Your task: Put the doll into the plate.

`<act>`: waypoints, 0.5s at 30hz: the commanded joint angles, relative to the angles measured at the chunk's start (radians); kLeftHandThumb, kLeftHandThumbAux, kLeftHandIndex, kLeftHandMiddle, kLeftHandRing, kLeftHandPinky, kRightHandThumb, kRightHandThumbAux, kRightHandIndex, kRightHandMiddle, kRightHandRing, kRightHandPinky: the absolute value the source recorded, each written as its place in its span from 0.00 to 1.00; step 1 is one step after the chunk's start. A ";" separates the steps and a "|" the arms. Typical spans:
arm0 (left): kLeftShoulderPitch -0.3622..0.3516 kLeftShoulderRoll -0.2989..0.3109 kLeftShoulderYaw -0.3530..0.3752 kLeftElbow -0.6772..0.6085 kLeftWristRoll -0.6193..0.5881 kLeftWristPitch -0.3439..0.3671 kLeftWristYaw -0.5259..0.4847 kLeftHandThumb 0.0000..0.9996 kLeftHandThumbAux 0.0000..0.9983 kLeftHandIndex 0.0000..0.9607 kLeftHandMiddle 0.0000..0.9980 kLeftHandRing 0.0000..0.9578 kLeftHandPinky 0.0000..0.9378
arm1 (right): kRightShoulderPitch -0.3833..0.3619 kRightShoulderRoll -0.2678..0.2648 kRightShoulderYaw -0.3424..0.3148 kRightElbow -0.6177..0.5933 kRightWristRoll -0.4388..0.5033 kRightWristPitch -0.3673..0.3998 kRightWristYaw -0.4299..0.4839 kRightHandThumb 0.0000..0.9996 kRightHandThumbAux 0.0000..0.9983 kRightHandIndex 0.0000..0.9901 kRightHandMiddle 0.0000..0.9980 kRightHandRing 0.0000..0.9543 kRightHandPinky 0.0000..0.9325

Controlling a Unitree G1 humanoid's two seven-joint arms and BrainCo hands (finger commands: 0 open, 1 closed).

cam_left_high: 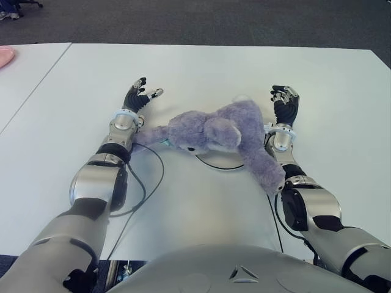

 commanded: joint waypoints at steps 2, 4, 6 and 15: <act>0.147 -0.090 0.103 0.052 -0.072 -0.031 -0.021 0.00 0.57 0.00 0.00 0.00 0.00 | 0.327 0.076 -0.008 0.163 -0.018 -0.006 0.003 0.99 0.69 0.44 0.37 0.43 0.55; 0.171 -0.109 0.118 0.051 -0.081 -0.061 -0.017 0.00 0.58 0.00 0.00 0.00 0.00 | 0.328 0.078 -0.012 0.162 -0.016 -0.010 0.002 1.00 0.69 0.45 0.37 0.43 0.55; 0.199 -0.133 0.129 0.048 -0.088 -0.097 -0.014 0.00 0.58 0.00 0.00 0.00 0.00 | 0.328 0.080 -0.018 0.161 -0.012 -0.013 0.005 1.00 0.69 0.45 0.37 0.43 0.55; 0.320 -0.251 0.142 0.045 -0.080 -0.247 0.003 0.00 0.58 0.00 0.00 0.00 0.00 | 0.328 0.077 -0.038 0.158 0.002 -0.005 0.039 1.00 0.69 0.45 0.36 0.48 0.46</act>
